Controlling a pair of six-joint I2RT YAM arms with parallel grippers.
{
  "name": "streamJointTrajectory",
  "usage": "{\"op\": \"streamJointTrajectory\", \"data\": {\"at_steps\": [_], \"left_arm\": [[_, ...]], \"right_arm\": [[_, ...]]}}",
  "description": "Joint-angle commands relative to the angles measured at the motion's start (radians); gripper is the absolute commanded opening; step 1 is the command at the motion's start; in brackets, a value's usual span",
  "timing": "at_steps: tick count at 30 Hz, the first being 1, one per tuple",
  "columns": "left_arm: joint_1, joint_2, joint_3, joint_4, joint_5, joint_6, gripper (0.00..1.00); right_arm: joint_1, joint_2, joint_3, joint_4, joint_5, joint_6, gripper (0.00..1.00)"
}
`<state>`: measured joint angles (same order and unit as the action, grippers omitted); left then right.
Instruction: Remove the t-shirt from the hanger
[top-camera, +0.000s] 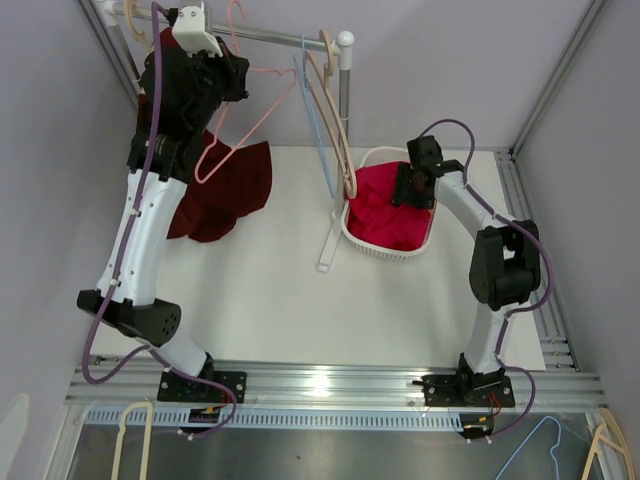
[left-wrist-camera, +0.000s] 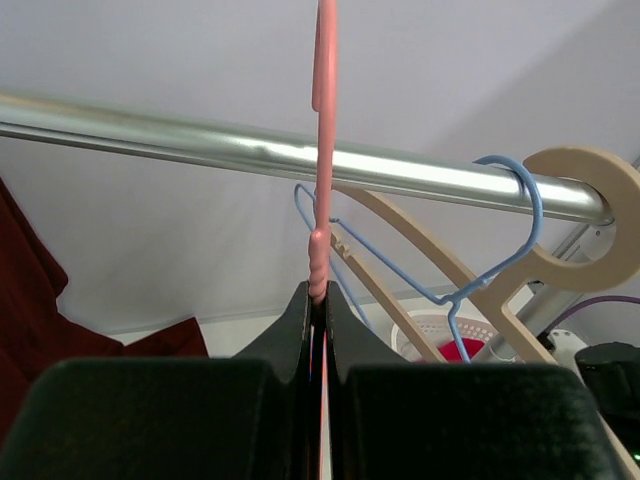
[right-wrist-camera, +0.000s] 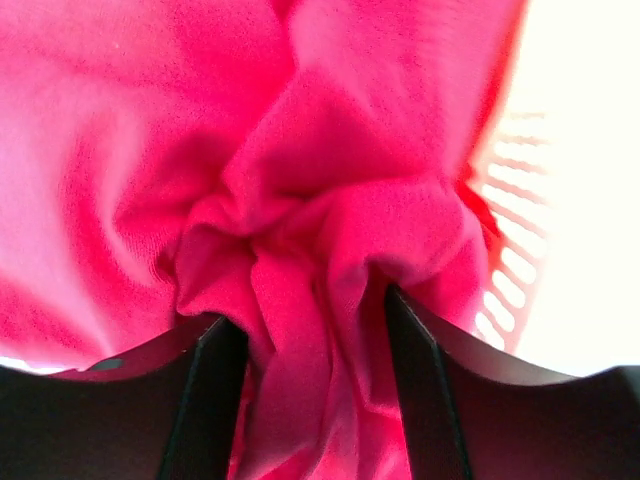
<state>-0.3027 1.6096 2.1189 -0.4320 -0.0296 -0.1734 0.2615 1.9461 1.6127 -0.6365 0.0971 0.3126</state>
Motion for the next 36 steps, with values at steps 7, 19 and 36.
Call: {"op": "streamJointTrajectory", "data": {"at_steps": [7,19,36], "left_arm": [[0.004,0.035,0.068,0.026,0.022,0.008,0.01],[0.002,0.13,0.107,0.013,0.066,0.0,0.01],[-0.064,0.17,0.148,-0.01,0.034,0.043,0.41]], "right_arm": [[-0.01,-0.167,0.056,-0.106,0.131,-0.024,0.8],[-0.01,-0.302,-0.019,0.0,0.147,-0.007,0.87],[-0.01,-0.362,-0.074,0.055,0.105,-0.009,0.92]]}}
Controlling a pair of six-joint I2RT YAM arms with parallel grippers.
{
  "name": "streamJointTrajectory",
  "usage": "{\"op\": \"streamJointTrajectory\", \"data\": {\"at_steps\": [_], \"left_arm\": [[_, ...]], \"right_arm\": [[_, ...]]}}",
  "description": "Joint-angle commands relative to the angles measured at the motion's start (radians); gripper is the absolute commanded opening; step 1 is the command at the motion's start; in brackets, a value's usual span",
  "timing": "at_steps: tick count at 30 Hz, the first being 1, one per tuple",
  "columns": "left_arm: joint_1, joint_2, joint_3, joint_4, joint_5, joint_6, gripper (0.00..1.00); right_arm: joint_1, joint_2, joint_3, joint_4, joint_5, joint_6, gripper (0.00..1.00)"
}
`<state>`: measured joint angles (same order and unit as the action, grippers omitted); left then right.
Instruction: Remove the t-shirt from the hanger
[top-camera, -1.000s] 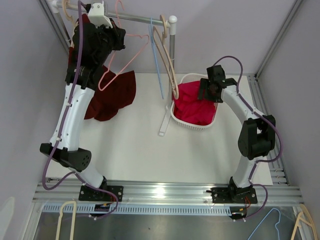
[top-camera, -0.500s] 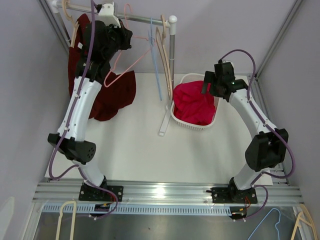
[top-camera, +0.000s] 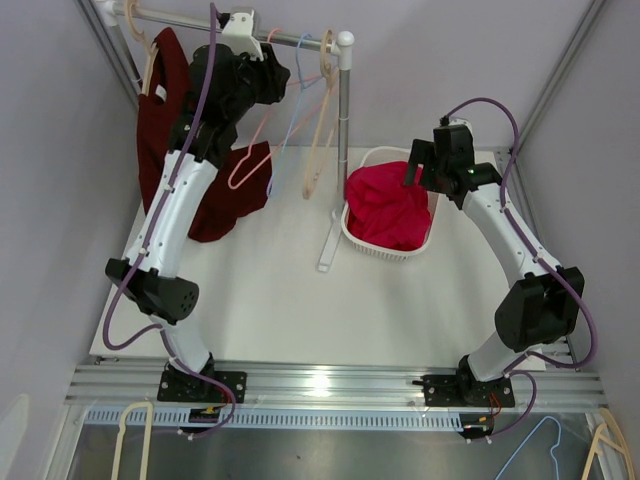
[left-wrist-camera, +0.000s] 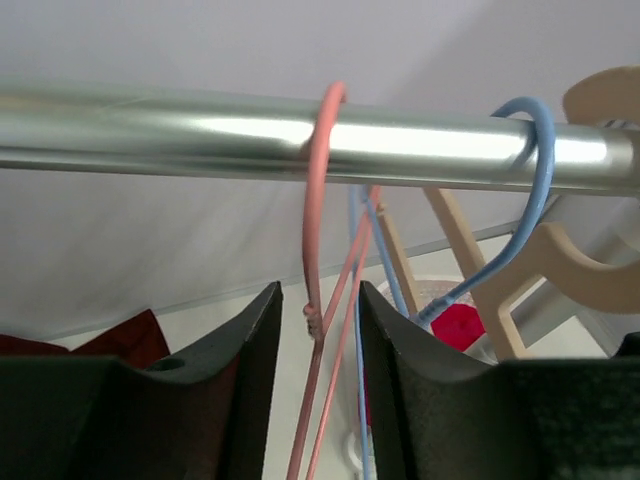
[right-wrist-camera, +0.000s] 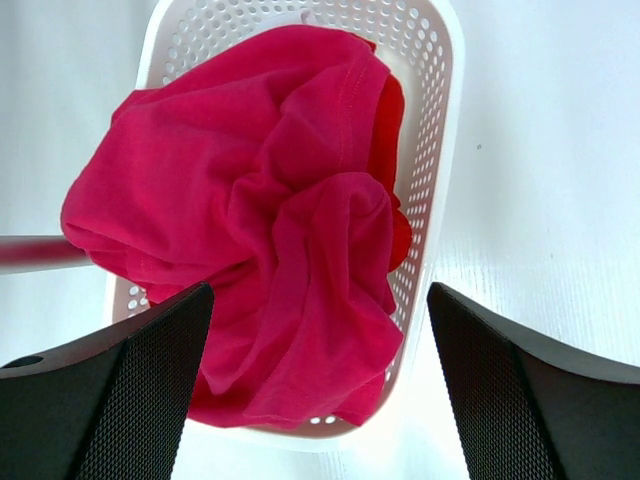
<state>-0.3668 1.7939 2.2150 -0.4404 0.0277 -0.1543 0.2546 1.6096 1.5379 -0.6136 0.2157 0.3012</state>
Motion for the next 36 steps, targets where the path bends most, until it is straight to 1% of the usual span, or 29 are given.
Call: {"op": "streamJointTrajectory", "data": {"at_steps": [1,4,7,10,11,14,19,20,22,24,26,27,28,29,30,31,33,36], "left_arm": [[0.0,-0.019,0.051,-0.003,-0.055,0.025,0.41],[0.002,-0.039,0.051,-0.011,-0.06,0.032,0.47],[0.0,-0.056,0.049,-0.02,-0.063,0.033,0.48],[0.0,-0.082,0.054,-0.023,-0.068,0.038,0.54],[0.0,-0.09,0.051,-0.023,-0.075,0.039,0.6],[0.0,-0.119,0.051,-0.027,-0.09,0.048,0.71],[0.0,-0.185,0.045,-0.063,-0.106,0.056,0.82],[0.0,-0.194,0.045,-0.073,-0.113,0.058,0.89],[0.003,-0.221,0.04,-0.105,-0.14,0.067,0.94],[0.015,-0.244,0.025,-0.115,-0.169,0.084,0.94],[0.048,-0.297,-0.049,-0.092,-0.186,0.075,0.94],[0.11,-0.315,-0.076,-0.083,-0.177,0.052,0.94],[0.15,-0.344,-0.136,-0.078,-0.143,-0.018,0.94],[0.188,-0.35,-0.15,-0.089,-0.131,-0.055,0.94],[0.25,-0.353,-0.156,-0.102,-0.133,-0.085,0.94],[0.27,-0.355,-0.156,-0.119,-0.179,-0.117,0.93],[0.301,-0.347,-0.155,-0.136,-0.239,-0.116,0.93],[0.305,-0.309,-0.123,-0.127,-0.328,-0.056,0.93]], "right_arm": [[-0.005,-0.027,0.001,0.034,-0.021,0.003,0.92],[-0.003,-0.025,-0.002,0.038,-0.032,0.006,0.92],[-0.003,-0.025,-0.007,0.04,-0.045,0.013,0.92],[-0.002,-0.03,-0.013,0.043,-0.058,0.016,0.92],[-0.002,-0.031,-0.016,0.041,-0.059,0.016,0.92],[0.0,-0.04,-0.022,0.041,-0.064,0.018,0.92],[0.002,-0.05,-0.03,0.041,-0.075,0.022,0.92],[0.002,-0.05,-0.032,0.043,-0.076,0.022,0.92],[0.005,-0.053,-0.033,0.043,-0.081,0.024,0.92],[0.005,-0.056,-0.033,0.046,-0.088,0.026,0.92],[0.008,-0.059,-0.033,0.046,-0.101,0.027,0.92],[0.011,-0.063,-0.033,0.046,-0.102,0.027,0.92],[0.012,-0.065,-0.033,0.046,-0.108,0.027,0.92],[0.014,-0.066,-0.033,0.048,-0.111,0.026,0.92],[0.014,-0.069,-0.032,0.048,-0.113,0.026,0.92],[0.014,-0.07,-0.029,0.048,-0.114,0.023,0.92],[0.014,-0.068,-0.024,0.04,-0.113,0.016,0.92],[0.012,-0.06,-0.001,0.028,-0.119,0.009,0.92]]}}
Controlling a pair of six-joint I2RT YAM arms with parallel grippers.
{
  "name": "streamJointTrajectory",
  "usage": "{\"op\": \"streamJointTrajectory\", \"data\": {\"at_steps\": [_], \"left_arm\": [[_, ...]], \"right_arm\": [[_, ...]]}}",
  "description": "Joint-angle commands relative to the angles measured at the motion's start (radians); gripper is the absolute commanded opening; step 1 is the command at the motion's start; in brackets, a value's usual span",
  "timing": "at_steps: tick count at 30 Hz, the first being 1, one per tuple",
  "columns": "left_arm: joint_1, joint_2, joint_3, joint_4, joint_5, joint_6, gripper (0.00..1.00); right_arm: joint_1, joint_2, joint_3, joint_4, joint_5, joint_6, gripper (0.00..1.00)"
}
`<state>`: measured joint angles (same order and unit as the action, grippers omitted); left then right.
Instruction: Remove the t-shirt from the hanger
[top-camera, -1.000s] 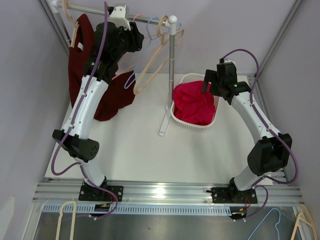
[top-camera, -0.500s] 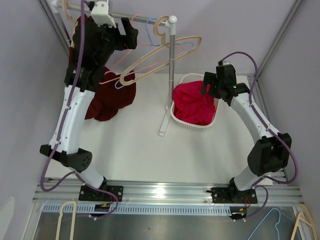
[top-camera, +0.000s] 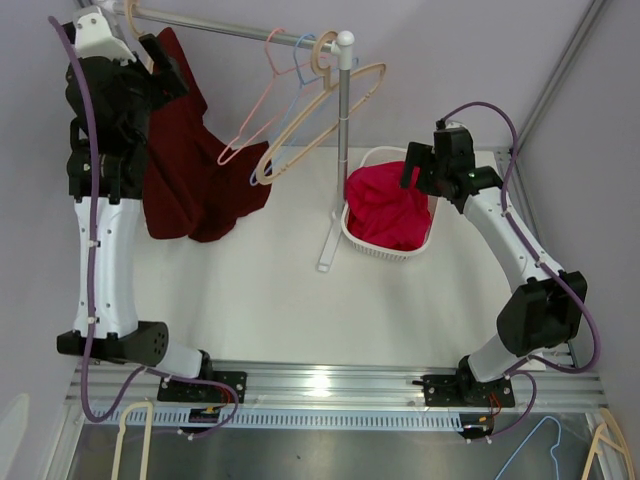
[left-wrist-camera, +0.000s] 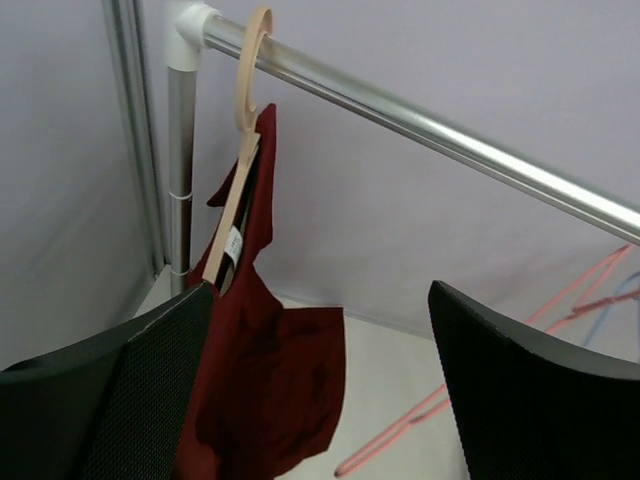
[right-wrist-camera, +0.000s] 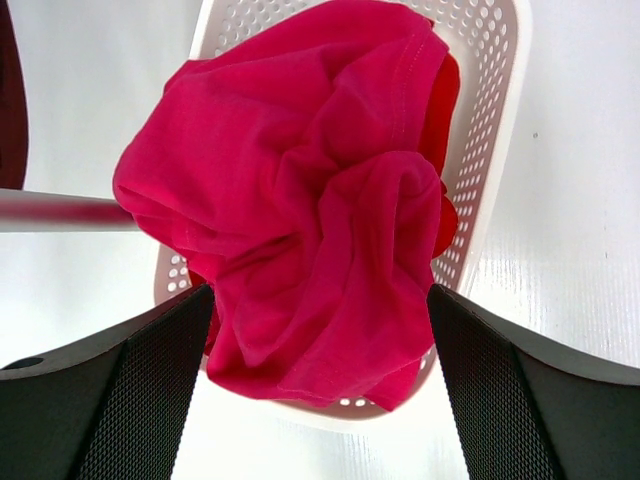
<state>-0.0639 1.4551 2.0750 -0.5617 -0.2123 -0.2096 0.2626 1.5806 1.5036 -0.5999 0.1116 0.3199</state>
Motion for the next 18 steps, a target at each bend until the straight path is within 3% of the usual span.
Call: {"op": "streamJointTrajectory", "data": {"at_steps": [1,7,9,18], "left_arm": [[0.003,0.045,0.051,-0.001,-0.101,0.019,0.92],[0.012,0.232,0.258,-0.041,-0.139,0.076,0.89],[0.042,0.27,0.301,-0.066,-0.136,0.032,0.89],[0.127,0.366,0.312,-0.027,-0.091,0.003,0.86]], "right_arm": [[0.004,-0.022,0.041,0.011,-0.015,-0.01,0.92],[0.007,0.025,0.139,-0.012,-0.039,-0.002,0.92],[0.007,0.041,0.164,-0.012,-0.036,-0.002,0.92],[0.009,0.147,0.316,-0.051,-0.027,-0.019,0.92]]}}
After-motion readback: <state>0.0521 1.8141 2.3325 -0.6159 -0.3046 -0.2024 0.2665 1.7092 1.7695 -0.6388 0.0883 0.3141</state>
